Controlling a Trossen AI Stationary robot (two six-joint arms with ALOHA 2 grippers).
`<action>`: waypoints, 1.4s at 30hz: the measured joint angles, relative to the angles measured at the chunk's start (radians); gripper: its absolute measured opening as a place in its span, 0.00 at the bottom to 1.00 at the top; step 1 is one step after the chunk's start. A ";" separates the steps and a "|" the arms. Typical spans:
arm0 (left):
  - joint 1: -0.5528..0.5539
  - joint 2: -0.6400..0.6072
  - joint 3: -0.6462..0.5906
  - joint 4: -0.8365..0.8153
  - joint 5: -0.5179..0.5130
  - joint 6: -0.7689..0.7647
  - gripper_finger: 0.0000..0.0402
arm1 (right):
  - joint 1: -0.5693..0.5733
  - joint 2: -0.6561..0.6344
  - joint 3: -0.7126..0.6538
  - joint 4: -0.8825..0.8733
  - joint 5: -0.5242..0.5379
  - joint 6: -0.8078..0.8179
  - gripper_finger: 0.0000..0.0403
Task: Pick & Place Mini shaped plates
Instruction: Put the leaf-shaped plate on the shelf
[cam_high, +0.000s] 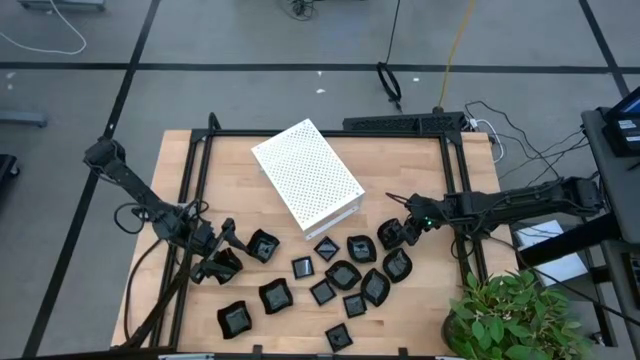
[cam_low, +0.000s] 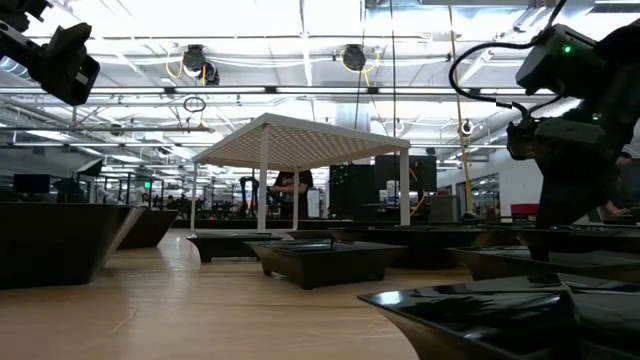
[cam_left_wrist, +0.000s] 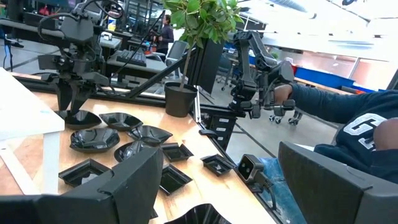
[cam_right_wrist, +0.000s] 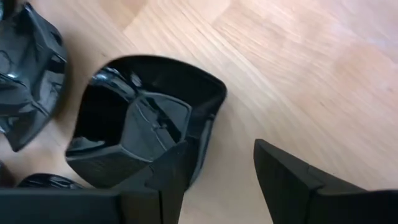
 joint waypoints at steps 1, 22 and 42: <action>0.000 0.000 0.000 0.000 0.000 0.000 0.81 | 0.000 0.000 0.000 0.010 0.000 -0.001 0.42; 0.000 0.000 0.000 0.000 0.000 0.000 0.81 | 0.000 0.000 0.000 0.023 0.000 -0.008 0.42; 0.000 0.000 0.000 0.000 0.000 0.000 0.81 | 0.000 0.000 0.000 -0.014 0.023 -0.008 0.17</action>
